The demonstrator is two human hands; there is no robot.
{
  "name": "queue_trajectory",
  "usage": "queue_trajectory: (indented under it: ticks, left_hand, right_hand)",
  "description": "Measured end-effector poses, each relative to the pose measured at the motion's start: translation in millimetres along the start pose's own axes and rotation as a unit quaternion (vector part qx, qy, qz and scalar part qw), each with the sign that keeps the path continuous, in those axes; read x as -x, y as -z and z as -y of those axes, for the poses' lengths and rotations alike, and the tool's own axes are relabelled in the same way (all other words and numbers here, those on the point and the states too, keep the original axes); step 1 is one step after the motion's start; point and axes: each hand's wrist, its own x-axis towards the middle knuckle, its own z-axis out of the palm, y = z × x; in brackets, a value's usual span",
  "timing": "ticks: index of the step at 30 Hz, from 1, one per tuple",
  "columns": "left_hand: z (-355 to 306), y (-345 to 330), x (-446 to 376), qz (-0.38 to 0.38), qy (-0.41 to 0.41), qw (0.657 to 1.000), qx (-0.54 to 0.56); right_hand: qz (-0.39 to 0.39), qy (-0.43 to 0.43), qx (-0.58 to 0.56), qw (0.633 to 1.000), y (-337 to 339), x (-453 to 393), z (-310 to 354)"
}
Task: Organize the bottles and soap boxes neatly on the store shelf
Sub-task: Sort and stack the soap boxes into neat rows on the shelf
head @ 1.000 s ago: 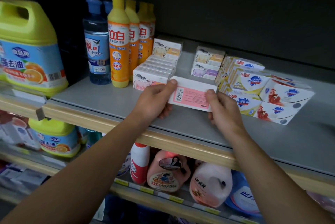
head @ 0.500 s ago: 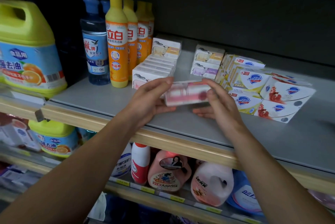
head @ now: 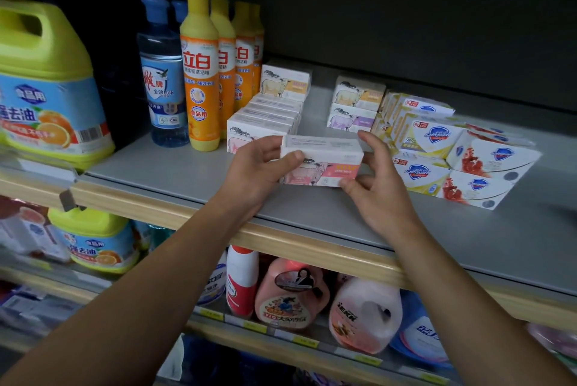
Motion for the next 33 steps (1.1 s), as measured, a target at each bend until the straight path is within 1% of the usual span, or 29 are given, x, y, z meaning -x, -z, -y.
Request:
queue_trajectory:
  ticks: [5,9,12,15,16,18,21,24,25,27,29,31,33]
  left_hand:
    - [-2,-1,3,0.022,-0.029,0.999,0.009]
    - [-1,-2,4,0.035,-0.042,0.998,-0.010]
    - [-1,-2,3,0.034,-0.034,0.999,-0.006]
    - [2,-1,1,0.018,-0.027,0.999,-0.012]
    - [3,-1,0,0.007,-0.027,0.999,-0.034]
    - [7,-2,-3,-0.021,-0.028,0.992,-0.117]
    - [9,-3,-8,-0.040,-0.025,0.969,-0.243]
    - [8,-2,-9,-0.034,-0.064,0.925,-0.373]
    - [7,-1,-9,-0.025,-0.074,0.913,-0.400]
    - [2,6,-7,-0.005,-0.068,0.900,-0.430]
    - [-4,22,-3,0.003,-0.057,0.885,-0.462]
    - [-9,42,-2,0.003,-0.057,0.850,-0.524]
    - [-13,61,-1,0.009,-0.039,0.801,-0.598]
  right_hand:
    - [-0.014,0.040,0.165,0.985,-3,0,2]
    - [-0.031,0.065,0.219,0.973,-5,1,1]
    - [-0.032,0.075,0.217,0.973,-4,0,0]
    - [-0.023,0.063,0.155,0.986,-2,-1,0]
    - [-0.018,0.049,0.134,0.990,-1,-1,0]
    - [-0.010,0.025,0.120,0.992,0,-1,-1]
    - [0.004,0.005,0.135,0.991,1,-2,-1]
    - [0.005,-0.006,0.142,0.990,1,-1,-1]
    - [0.002,-0.011,0.141,0.990,1,-1,-1]
    - [-0.012,-0.013,0.148,0.989,0,-2,2]
    - [-0.020,0.010,0.190,0.982,-1,-4,7]
    - [-0.001,0.049,0.250,0.967,-3,-9,14]
    - [0.041,0.062,0.306,0.949,-5,-16,20]
